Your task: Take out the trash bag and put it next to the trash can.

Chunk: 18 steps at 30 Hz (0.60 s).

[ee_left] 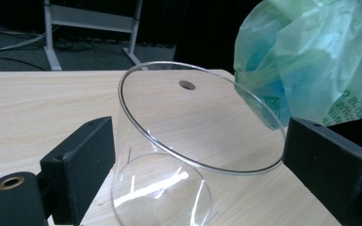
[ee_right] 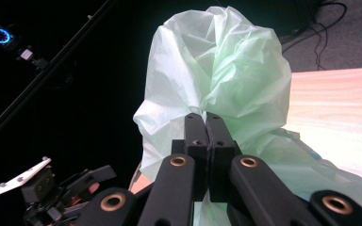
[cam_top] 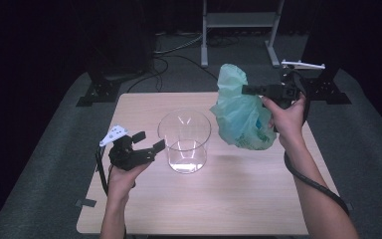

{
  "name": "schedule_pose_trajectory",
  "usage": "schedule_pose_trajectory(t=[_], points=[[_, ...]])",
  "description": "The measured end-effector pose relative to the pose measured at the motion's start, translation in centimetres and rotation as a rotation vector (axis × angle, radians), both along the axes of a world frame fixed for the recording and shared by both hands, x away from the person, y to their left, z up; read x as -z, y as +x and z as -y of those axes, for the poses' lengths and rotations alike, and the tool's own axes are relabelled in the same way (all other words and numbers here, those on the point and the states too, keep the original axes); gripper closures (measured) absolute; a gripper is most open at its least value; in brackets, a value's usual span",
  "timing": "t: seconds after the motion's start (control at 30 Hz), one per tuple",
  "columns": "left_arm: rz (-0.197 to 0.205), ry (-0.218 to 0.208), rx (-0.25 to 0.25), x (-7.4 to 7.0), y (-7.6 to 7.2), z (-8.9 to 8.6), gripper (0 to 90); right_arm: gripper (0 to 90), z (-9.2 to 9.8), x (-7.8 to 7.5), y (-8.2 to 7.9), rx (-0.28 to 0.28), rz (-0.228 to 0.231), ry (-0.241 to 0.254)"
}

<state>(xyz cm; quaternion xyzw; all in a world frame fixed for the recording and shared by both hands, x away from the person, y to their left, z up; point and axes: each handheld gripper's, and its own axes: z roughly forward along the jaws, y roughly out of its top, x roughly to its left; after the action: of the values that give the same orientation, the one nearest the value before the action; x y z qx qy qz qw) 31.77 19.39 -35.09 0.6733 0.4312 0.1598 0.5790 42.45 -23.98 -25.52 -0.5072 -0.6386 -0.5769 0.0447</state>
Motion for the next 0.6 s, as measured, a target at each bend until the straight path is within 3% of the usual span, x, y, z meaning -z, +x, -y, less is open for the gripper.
schedule_pose_trajectory(t=[0.27, 0.6], points=[[-0.002, -0.002, -0.003, 0.0, 0.0, 0.0, 9.0, 90.0, 0.6, 1.9, 0.6, 0.023, -0.036, 0.009], [-0.001, -0.002, -0.004, 0.0, -0.1, -0.2, 9.0, 90.0, 0.5, 3.0, 1.0, 0.034, -0.056, 0.001]])
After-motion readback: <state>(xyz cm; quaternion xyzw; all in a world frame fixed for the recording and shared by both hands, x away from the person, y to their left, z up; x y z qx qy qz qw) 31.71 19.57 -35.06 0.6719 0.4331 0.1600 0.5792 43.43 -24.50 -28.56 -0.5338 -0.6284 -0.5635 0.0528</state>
